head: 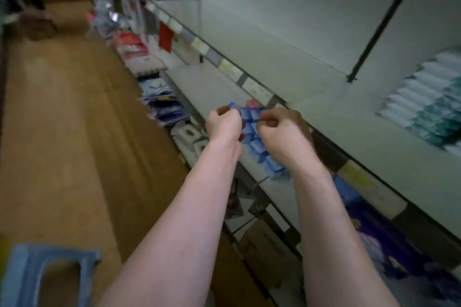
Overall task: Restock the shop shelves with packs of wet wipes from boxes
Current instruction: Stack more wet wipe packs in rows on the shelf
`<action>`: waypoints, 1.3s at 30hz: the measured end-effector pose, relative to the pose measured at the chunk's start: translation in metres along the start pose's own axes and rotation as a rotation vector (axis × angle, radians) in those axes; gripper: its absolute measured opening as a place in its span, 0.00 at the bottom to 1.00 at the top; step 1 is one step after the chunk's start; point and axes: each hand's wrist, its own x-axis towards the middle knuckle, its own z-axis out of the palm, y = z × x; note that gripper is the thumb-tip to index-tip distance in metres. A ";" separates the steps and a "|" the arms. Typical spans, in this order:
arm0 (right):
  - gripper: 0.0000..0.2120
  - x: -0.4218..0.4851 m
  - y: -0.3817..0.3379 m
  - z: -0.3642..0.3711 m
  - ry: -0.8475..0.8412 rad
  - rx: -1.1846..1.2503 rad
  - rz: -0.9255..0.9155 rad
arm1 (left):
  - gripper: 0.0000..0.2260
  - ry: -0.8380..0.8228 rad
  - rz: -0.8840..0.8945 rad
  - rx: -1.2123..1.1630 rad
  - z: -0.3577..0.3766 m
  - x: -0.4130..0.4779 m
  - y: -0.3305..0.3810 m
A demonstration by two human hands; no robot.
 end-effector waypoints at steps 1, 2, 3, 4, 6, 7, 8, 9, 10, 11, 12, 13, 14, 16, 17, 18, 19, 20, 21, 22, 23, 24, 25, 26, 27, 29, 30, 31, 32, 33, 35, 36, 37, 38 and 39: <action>0.12 -0.006 -0.008 0.011 -0.041 0.014 -0.039 | 0.16 0.036 0.014 -0.010 -0.018 0.001 0.002; 0.12 -0.012 -0.017 0.023 -0.078 0.025 -0.074 | 0.18 0.075 0.026 -0.024 -0.036 0.001 0.005; 0.12 -0.018 -0.027 0.034 -0.107 0.019 -0.109 | 0.18 0.121 0.035 -0.039 -0.053 0.001 0.009; 0.12 -0.024 -0.037 0.045 -0.135 0.000 -0.140 | 0.17 0.164 0.045 -0.058 -0.071 0.001 0.013; 0.12 -0.036 -0.060 0.067 -0.197 -0.022 -0.200 | 0.15 0.236 0.059 -0.102 -0.108 0.000 0.022; 0.12 -0.043 -0.072 0.079 -0.230 -0.027 -0.230 | 0.15 0.269 0.067 -0.119 -0.128 0.000 0.027; 0.12 -0.050 -0.084 0.091 -0.261 -0.033 -0.263 | 0.14 0.306 0.077 -0.128 -0.148 -0.001 0.031; 0.13 -0.058 -0.096 0.104 -0.294 -0.039 -0.297 | 0.14 0.348 0.088 -0.139 -0.169 0.000 0.036; 0.13 -0.067 -0.108 0.118 -0.333 -0.039 -0.330 | 0.15 0.393 0.097 -0.150 -0.191 0.000 0.040; 0.13 -0.077 -0.121 0.133 -0.378 -0.035 -0.358 | 0.15 0.436 0.101 -0.164 -0.214 0.000 0.043; 0.13 -0.088 -0.133 0.149 -0.422 -0.028 -0.382 | 0.15 0.477 0.106 -0.179 -0.237 -0.001 0.046; 0.13 -0.100 -0.145 0.165 -0.465 -0.026 -0.405 | 0.15 0.517 0.111 -0.194 -0.261 -0.002 0.048; 0.13 -0.113 -0.158 0.182 -0.508 -0.028 -0.427 | 0.14 0.555 0.116 -0.213 -0.286 -0.005 0.050; 0.13 -0.139 -0.183 0.214 -0.599 -0.035 -0.467 | 0.14 0.627 0.113 -0.251 -0.338 -0.008 0.053; 0.13 -0.153 -0.196 0.230 -0.645 -0.042 -0.486 | 0.12 0.662 0.111 -0.267 -0.364 -0.011 0.055; 0.13 -0.167 -0.208 0.246 -0.690 -0.050 -0.503 | 0.11 0.693 0.113 -0.283 -0.389 -0.014 0.057; 0.13 -0.181 -0.221 0.262 -0.731 -0.057 -0.519 | 0.11 0.716 0.115 -0.298 -0.415 -0.017 0.060; 0.13 -0.194 -0.233 0.278 -0.769 -0.062 -0.535 | 0.10 0.733 0.114 -0.308 -0.439 -0.020 0.062; 0.13 -0.208 -0.245 0.294 -0.800 -0.069 -0.552 | 0.10 0.747 0.104 -0.314 -0.463 -0.023 0.064; 0.12 -0.222 -0.256 0.309 -0.826 -0.073 -0.566 | 0.10 0.761 0.090 -0.319 -0.485 -0.026 0.065; 0.12 -0.236 -0.267 0.325 -0.849 -0.079 -0.578 | 0.09 0.777 0.076 -0.328 -0.507 -0.028 0.065; 0.11 -0.249 -0.276 0.340 -0.873 -0.084 -0.586 | 0.07 0.793 0.063 -0.334 -0.527 -0.031 0.066; 0.11 -0.261 -0.284 0.354 -0.900 -0.090 -0.594 | 0.06 0.812 0.050 -0.335 -0.547 -0.033 0.065; 0.11 -0.272 -0.290 0.368 -0.930 -0.102 -0.602 | 0.07 0.829 0.036 -0.333 -0.565 -0.036 0.064; 0.11 -0.281 -0.295 0.380 -0.958 -0.119 -0.611 | 0.08 0.844 0.025 -0.333 -0.581 -0.038 0.061; 0.11 -0.299 -0.304 0.402 -1.003 -0.155 -0.628 | 0.08 0.860 0.000 -0.353 -0.610 -0.041 0.054; 0.12 -0.306 -0.307 0.412 -1.026 -0.171 -0.632 | 0.08 0.862 -0.014 -0.372 -0.623 -0.042 0.050; 0.12 -0.313 -0.310 0.423 -1.048 -0.184 -0.634 | 0.08 0.873 -0.023 -0.396 -0.635 -0.042 0.045; 0.13 -0.320 -0.313 0.433 -1.069 -0.193 -0.632 | 0.09 0.895 -0.034 -0.426 -0.647 -0.042 0.040; 0.12 -0.325 -0.315 0.443 -1.088 -0.199 -0.627 | 0.08 0.920 -0.054 -0.463 -0.658 -0.042 0.034; 0.12 -0.334 -0.317 0.464 -1.132 -0.206 -0.613 | 0.07 0.966 -0.108 -0.523 -0.676 -0.045 0.025; 0.12 -0.338 -0.318 0.474 -1.159 -0.209 -0.606 | 0.08 0.982 -0.134 -0.540 -0.684 -0.047 0.021; 0.12 -0.342 -0.318 0.484 -1.185 -0.218 -0.600 | 0.09 0.997 -0.154 -0.552 -0.693 -0.047 0.015; 0.13 -0.346 -0.317 0.494 -1.208 -0.231 -0.600 | 0.10 1.017 -0.175 -0.569 -0.701 -0.047 0.008; 0.13 -0.349 -0.316 0.504 -1.232 -0.244 -0.605 | 0.10 1.038 -0.195 -0.590 -0.709 -0.046 0.002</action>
